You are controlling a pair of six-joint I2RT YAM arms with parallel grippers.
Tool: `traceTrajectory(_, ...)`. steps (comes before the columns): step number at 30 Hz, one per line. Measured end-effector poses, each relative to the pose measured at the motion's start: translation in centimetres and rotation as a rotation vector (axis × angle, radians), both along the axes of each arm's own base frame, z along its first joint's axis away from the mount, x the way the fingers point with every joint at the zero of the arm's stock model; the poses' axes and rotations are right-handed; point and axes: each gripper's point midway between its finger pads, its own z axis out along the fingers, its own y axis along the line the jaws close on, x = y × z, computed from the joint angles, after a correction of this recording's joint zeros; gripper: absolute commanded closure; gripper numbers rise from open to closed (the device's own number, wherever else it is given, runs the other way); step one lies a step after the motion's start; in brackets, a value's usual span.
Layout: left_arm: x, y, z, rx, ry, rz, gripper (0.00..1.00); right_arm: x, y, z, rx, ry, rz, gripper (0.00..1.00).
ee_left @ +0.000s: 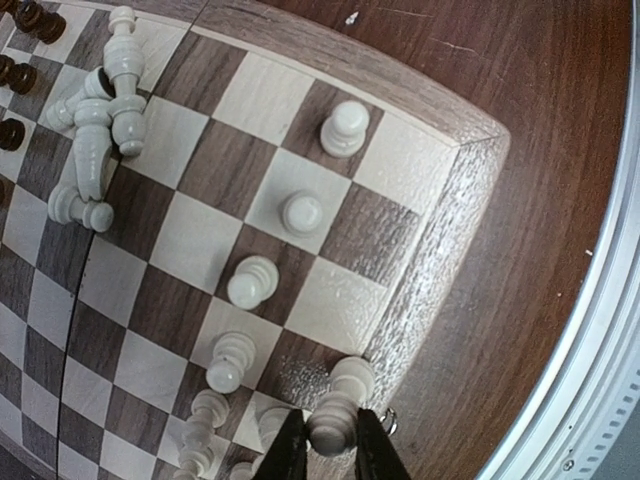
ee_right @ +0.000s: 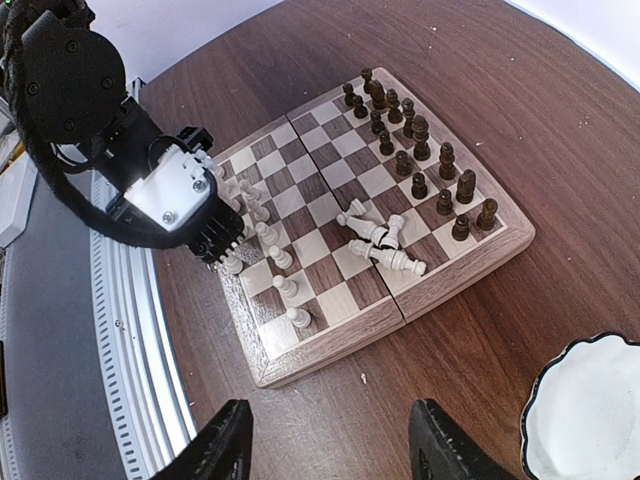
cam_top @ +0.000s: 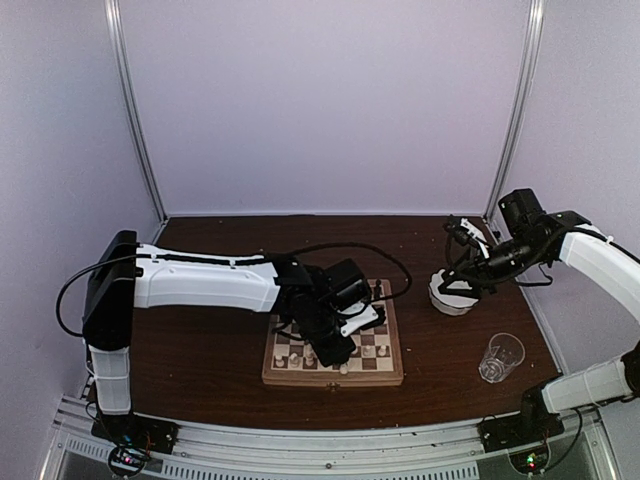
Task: Set up the chess pieces on the board
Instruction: Place the king at e1.
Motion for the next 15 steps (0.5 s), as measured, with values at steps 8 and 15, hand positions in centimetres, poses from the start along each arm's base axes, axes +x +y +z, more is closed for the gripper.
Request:
traceTrajectory(8, 0.3, 0.3, -0.1, 0.016, -0.022, 0.007, 0.85, 0.0, 0.0, 0.0, -0.001, -0.002, 0.002, 0.44)
traceTrajectory(15, 1.2, 0.7, 0.0, 0.038, -0.068, 0.026, 0.85, 0.0, 0.0, 0.0, -0.001, -0.002, 0.002, 0.44)
